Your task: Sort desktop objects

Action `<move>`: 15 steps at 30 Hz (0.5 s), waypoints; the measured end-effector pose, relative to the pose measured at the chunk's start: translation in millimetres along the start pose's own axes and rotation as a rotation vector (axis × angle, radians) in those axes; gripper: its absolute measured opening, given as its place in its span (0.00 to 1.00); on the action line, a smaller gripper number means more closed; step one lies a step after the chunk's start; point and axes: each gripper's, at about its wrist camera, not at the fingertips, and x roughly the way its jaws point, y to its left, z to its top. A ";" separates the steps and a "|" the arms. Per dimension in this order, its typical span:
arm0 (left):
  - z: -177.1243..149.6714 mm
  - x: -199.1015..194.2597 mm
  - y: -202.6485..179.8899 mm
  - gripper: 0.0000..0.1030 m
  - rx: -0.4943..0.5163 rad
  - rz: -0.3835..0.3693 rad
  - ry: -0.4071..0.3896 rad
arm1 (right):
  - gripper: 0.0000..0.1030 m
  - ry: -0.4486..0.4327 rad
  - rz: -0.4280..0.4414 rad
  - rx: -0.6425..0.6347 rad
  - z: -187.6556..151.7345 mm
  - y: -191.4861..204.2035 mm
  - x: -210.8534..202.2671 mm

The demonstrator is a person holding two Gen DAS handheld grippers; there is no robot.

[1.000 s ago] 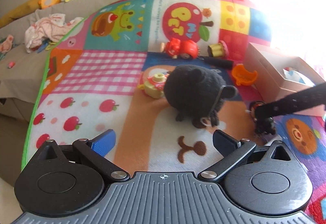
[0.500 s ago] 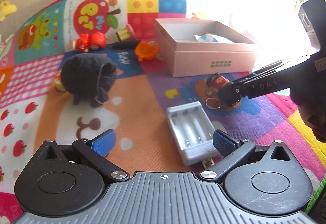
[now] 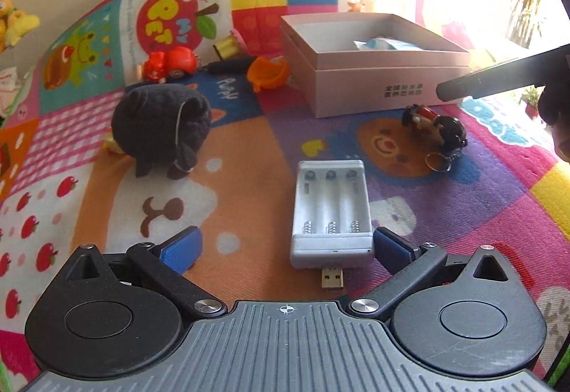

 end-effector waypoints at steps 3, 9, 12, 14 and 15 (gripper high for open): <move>1.1 1.3 11.3 1.00 0.000 0.092 -0.005 | 0.52 -0.010 0.009 -0.010 10.0 6.0 11.0; 3.8 -6.3 33.2 1.00 -0.082 0.058 -0.026 | 0.57 -0.017 0.063 0.008 5.9 16.2 2.9; 4.2 -6.4 27.7 1.00 -0.121 -0.080 -0.021 | 0.82 -0.028 0.066 0.001 -11.3 19.8 -12.5; 6.8 1.2 16.9 1.00 -0.122 -0.081 -0.012 | 0.85 -0.025 0.073 -0.005 -25.3 22.1 -22.1; 9.1 6.4 13.4 1.00 -0.125 -0.066 -0.006 | 0.85 -0.020 0.077 -0.011 -32.4 23.3 -26.6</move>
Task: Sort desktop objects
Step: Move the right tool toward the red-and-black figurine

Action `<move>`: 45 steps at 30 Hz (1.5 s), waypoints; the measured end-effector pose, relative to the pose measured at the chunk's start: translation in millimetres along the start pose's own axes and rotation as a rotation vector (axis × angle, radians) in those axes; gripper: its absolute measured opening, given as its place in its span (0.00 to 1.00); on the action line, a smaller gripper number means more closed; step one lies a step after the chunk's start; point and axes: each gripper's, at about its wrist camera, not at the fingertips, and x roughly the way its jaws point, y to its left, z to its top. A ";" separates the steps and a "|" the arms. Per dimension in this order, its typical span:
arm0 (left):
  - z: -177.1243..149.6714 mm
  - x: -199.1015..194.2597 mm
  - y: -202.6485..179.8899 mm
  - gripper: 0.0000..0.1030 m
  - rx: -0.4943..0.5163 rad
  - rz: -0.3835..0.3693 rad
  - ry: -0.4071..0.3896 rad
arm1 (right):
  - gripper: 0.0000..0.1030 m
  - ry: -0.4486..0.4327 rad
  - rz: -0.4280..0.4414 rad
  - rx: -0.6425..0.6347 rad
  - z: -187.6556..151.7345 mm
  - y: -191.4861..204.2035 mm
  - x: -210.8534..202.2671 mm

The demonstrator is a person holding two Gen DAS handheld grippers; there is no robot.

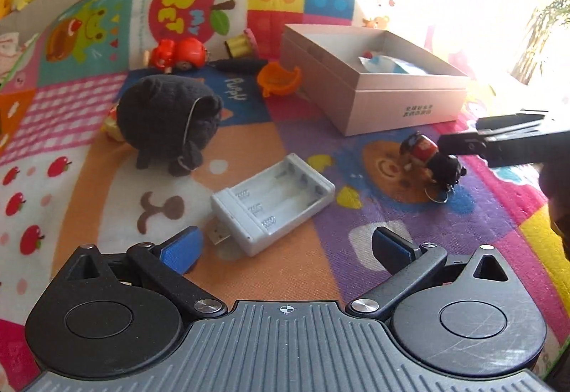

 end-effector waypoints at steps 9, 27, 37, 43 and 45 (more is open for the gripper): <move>27.6 37.2 -21.9 1.00 0.005 0.001 -0.008 | 0.94 -0.061 -0.078 -0.028 -8.9 -12.3 -18.3; 8.5 11.9 5.4 1.00 -0.033 -0.007 -0.057 | 0.98 -0.049 0.032 0.156 80.6 -48.1 62.7; 5.3 20.4 -9.8 1.00 0.003 -0.045 -0.042 | 0.98 -0.087 0.079 0.022 49.7 -14.9 6.3; 1.5 24.5 -20.8 1.00 0.044 -0.011 -0.034 | 0.74 0.018 0.088 -0.161 6.0 17.8 8.1; -0.1 23.7 -21.8 1.00 0.053 -0.007 -0.032 | 0.74 0.001 0.033 -0.245 -3.0 27.2 7.1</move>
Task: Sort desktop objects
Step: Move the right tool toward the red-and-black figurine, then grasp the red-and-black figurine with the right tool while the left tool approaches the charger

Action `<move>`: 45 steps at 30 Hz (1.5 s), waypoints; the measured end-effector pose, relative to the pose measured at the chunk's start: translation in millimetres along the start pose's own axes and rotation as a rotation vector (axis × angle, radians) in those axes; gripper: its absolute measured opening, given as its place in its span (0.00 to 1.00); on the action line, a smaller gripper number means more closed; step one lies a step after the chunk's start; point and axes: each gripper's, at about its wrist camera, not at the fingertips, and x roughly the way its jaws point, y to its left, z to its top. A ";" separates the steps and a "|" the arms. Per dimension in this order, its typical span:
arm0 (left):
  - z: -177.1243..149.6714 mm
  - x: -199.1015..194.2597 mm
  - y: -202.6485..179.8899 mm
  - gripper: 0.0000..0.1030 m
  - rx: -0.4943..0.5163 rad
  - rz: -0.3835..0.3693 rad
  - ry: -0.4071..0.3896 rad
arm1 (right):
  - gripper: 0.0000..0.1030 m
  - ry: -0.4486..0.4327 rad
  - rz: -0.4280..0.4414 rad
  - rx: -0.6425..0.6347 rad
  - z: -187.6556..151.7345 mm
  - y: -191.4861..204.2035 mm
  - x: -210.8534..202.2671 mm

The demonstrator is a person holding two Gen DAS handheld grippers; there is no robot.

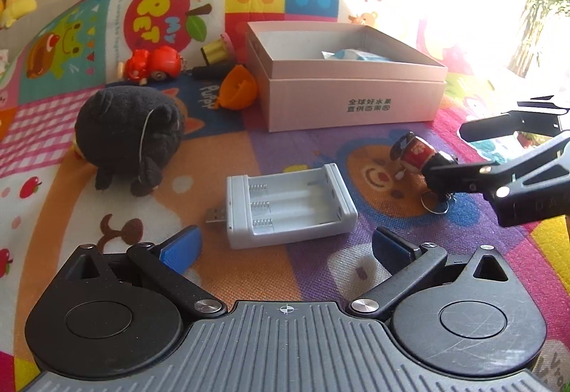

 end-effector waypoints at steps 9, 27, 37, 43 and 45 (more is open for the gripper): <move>-1.4 -1.2 0.9 1.00 0.001 0.009 0.000 | 0.76 -0.007 -0.238 0.035 -7.6 -24.6 -1.6; -1.4 -1.9 1.2 1.00 -0.004 0.023 -0.002 | 0.64 0.040 -0.079 0.261 0.5 -1.4 25.9; 17.0 21.0 -6.0 1.00 0.004 0.051 0.004 | 0.64 0.003 -0.035 0.233 -37.4 0.3 -12.9; 21.1 22.0 -11.0 1.00 0.126 0.040 0.002 | 0.85 0.006 -0.033 0.249 -38.8 -2.7 -10.9; 19.3 16.4 -5.1 1.00 0.150 0.049 0.004 | 0.89 0.012 -0.023 0.248 -39.0 -2.2 -9.5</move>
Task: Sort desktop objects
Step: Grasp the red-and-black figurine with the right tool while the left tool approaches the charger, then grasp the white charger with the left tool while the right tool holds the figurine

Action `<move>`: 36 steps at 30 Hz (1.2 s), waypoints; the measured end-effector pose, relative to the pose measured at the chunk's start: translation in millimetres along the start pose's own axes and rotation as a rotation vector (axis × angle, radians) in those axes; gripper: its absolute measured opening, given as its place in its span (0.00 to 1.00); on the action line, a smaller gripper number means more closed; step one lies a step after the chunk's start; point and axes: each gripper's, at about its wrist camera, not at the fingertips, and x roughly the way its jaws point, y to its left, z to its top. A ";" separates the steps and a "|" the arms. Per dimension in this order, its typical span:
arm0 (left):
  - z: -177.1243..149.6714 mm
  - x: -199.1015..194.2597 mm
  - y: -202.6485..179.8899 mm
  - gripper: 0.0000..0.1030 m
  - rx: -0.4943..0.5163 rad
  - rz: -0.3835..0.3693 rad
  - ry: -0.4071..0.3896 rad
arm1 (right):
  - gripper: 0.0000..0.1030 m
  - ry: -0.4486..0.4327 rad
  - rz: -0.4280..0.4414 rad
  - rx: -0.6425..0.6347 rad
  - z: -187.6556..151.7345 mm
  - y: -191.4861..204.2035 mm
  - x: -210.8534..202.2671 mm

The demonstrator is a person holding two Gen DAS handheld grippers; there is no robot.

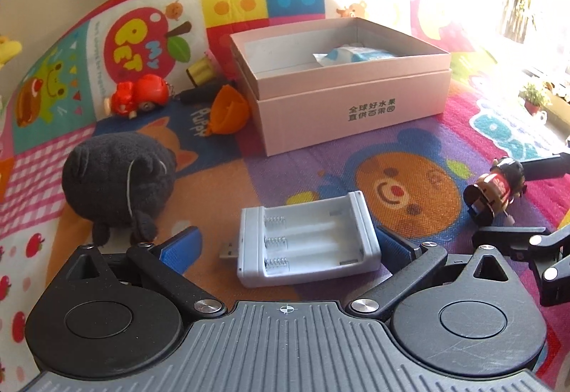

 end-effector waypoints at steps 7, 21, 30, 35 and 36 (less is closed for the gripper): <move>-13.3 -17.5 35.6 1.00 0.002 0.211 0.037 | 0.96 0.007 0.004 0.003 0.2 0.7 1.4; 13.9 19.5 41.5 1.00 -0.354 0.119 0.038 | 0.98 0.019 -0.011 -0.001 1.0 2.4 4.1; 6.6 11.3 31.6 0.60 -0.256 0.141 -0.014 | 1.00 0.028 -0.017 0.003 1.9 3.4 6.6; -9.3 -10.2 22.2 0.51 -0.194 0.058 -0.025 | 1.00 0.031 -0.022 0.002 1.6 3.5 7.0; -13.0 -15.3 19.6 0.51 -0.180 0.036 -0.024 | 1.00 0.031 -0.023 0.003 1.8 3.3 7.1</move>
